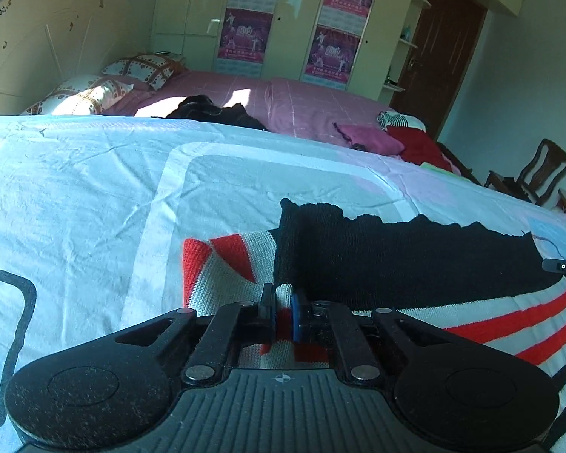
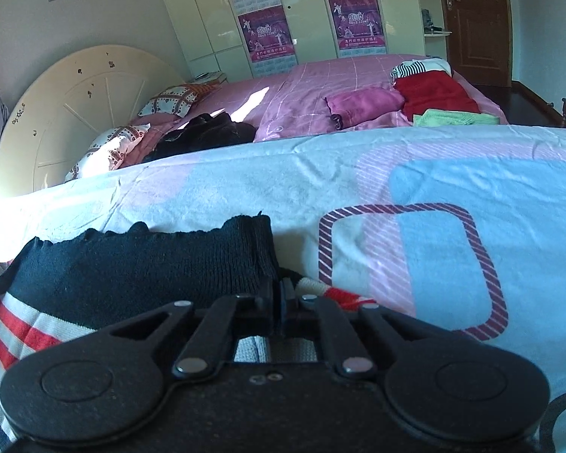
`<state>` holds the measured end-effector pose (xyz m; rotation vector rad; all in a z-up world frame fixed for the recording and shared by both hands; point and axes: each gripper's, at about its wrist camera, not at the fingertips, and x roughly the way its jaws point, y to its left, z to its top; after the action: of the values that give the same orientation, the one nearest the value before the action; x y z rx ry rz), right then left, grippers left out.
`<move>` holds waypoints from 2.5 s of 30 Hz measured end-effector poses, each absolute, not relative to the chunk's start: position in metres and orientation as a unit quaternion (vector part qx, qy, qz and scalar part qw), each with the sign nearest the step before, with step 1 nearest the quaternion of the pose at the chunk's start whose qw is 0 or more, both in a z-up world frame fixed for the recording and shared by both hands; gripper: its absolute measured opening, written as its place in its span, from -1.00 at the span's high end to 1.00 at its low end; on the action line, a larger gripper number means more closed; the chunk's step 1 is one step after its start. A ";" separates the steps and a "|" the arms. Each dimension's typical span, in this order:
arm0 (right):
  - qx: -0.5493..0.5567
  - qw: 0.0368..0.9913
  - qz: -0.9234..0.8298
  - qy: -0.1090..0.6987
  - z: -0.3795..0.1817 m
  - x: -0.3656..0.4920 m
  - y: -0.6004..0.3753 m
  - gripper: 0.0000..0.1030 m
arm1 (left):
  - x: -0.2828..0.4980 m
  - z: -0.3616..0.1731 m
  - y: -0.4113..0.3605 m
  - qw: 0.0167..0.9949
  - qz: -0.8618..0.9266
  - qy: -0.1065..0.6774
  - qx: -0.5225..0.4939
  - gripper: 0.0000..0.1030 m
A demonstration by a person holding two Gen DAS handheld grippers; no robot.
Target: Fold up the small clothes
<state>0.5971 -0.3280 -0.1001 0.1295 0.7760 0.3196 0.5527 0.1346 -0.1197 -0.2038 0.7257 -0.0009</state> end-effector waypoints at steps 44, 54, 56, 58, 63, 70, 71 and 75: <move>0.006 0.915 0.158 0.371 -0.099 0.563 -0.248 1.00 | 0.564 -0.128 0.074 0.940 -0.020 0.339 -0.028 0.22; -0.001 0.929 0.129 0.346 -0.082 0.530 -0.268 0.52 | 0.541 -0.109 0.084 0.944 0.006 0.328 -0.018 0.40; 0.005 0.933 0.148 0.329 -0.070 0.512 -0.264 0.51 | 0.521 -0.095 0.075 0.953 -0.009 0.301 -0.026 0.14; 0.017 0.924 0.184 0.334 -0.069 0.495 -0.248 0.57 | 0.508 -0.092 0.053 0.954 -0.036 0.297 -0.014 0.14; -0.012 0.902 0.251 0.351 -0.084 0.472 -0.183 0.63 | 0.503 -0.104 0.005 0.944 -0.081 0.320 -0.013 0.14; -0.053 0.924 0.141 0.352 -0.085 0.464 -0.240 0.84 | 0.472 -0.115 0.043 0.942 -0.008 0.333 0.028 0.08; -0.049 0.925 0.113 0.359 -0.087 0.464 -0.259 0.86 | 0.466 -0.117 0.062 0.941 -0.005 0.337 0.008 0.08; -0.015 0.925 0.109 0.365 -0.089 0.457 -0.295 1.00 | 0.454 -0.113 0.080 0.939 0.013 0.343 0.007 0.08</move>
<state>0.4571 -0.2951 -0.0889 -0.0308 0.7488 0.2236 0.4543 0.0802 -0.1130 0.0151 0.6997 0.0275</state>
